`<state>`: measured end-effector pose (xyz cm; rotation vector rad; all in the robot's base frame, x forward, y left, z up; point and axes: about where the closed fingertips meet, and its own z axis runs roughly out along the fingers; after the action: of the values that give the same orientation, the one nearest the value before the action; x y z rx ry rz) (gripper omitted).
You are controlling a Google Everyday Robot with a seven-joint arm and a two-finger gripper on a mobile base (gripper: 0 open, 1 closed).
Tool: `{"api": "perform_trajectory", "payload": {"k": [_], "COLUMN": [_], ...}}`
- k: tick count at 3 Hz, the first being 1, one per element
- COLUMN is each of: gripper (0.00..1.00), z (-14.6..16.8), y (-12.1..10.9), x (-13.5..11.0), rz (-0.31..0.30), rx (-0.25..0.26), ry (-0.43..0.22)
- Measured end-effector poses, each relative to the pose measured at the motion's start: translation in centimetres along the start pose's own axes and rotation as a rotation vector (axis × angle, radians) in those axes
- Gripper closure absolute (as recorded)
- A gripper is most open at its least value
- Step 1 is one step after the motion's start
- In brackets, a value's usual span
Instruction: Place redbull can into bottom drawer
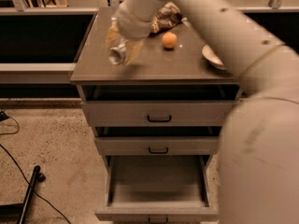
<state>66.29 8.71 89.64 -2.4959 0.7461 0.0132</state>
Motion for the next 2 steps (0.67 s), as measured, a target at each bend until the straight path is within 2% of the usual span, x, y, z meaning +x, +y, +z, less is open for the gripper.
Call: {"api": "perform_trajectory", "payload": {"k": [1, 2], "gripper": [1.00, 1.00], "z": [-7.5, -10.5], "y": [4.9, 14.2], "x": [1.2, 3.9], "rz": [0.208, 0.470], "rx": [0.081, -0.033], "ry": [0.120, 0.276]}}
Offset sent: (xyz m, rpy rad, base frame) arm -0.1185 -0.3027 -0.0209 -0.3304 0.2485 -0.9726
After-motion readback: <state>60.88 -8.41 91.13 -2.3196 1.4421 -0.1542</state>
